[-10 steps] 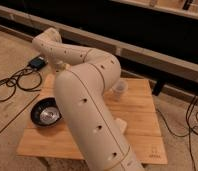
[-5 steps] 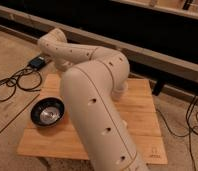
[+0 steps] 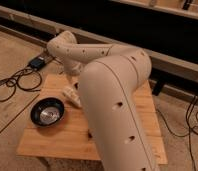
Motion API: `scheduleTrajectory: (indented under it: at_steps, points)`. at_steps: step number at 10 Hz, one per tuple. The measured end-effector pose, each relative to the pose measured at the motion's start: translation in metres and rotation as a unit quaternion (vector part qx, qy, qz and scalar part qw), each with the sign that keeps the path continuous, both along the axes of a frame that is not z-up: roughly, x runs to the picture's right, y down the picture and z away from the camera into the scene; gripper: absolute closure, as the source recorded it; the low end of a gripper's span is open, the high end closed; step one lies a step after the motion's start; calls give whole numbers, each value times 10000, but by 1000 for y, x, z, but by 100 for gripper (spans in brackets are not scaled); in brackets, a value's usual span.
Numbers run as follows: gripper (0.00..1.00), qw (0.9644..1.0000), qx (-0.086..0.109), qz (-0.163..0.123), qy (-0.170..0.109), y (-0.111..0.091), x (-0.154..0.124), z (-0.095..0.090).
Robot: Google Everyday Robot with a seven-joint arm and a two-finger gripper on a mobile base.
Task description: Knock the bottle over
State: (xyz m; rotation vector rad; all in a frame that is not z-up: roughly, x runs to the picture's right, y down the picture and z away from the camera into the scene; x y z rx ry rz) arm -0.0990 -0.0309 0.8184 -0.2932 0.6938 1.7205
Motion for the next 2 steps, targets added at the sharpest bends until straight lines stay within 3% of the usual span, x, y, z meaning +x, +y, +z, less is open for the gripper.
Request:
scheduleTrajectory:
  at_steps: [2]
  points:
    - [35,10000,19,-2,-35,0,-4,0]
